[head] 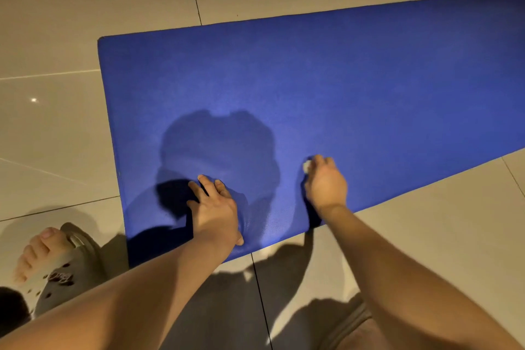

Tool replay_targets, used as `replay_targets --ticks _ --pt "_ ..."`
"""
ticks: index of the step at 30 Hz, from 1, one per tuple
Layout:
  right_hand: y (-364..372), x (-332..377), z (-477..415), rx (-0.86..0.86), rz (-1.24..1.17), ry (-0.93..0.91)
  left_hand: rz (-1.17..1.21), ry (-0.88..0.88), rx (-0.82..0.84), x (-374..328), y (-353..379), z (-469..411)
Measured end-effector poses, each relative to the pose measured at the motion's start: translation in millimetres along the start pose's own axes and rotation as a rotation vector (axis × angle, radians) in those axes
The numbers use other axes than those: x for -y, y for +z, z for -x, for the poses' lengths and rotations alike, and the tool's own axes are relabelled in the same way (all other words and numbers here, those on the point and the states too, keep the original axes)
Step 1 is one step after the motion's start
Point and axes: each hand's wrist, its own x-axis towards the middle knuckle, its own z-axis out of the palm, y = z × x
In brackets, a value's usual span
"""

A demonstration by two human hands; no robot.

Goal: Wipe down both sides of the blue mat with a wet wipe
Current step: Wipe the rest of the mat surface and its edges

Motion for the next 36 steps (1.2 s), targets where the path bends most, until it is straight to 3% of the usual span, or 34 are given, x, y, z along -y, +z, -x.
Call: replay_targets --ticks 2,5,10,13,15,18,22,25,28,31,33,36 --pt "-5 -11 -12 -0.044 -0.081 0.152 -0.002 -0.001 0.002 0 -1 0" --pt "4 14 0 -0.056 -0.166 0.193 -0.001 0.007 0.012 0 -3 1" --pt "38 88 58 0.039 -0.169 -0.165 -0.003 0.012 0.024 2 -8 1" --pt "34 79 50 0.105 -0.088 -0.305 -0.020 0.058 0.066 11 -16 4" --pt "24 53 29 0.087 -0.076 -0.248 -0.058 0.107 0.046 21 -24 3" --pt "7 13 -7 0.005 -0.114 -0.003 -0.021 0.211 -0.010 48 -42 -16" --pt "6 13 -13 -0.085 -0.218 0.212 0.010 0.168 -0.097 83 -57 -51" --pt "21 49 14 -0.107 -0.255 0.092 0.032 0.090 0.012 86 -48 -66" --pt "33 88 49 0.003 -0.242 -0.209 0.000 0.067 0.040 76 -46 -74" --pt "33 78 42 -0.007 -0.175 -0.417 -0.015 0.062 0.036 73 -46 -75" --pt "24 53 16 -0.025 -0.102 -0.327 -0.020 0.051 0.038 74 -45 -77" --pt "6 7 -28 -0.106 -0.082 -0.007 -0.012 0.056 0.067 73 -43 -79"
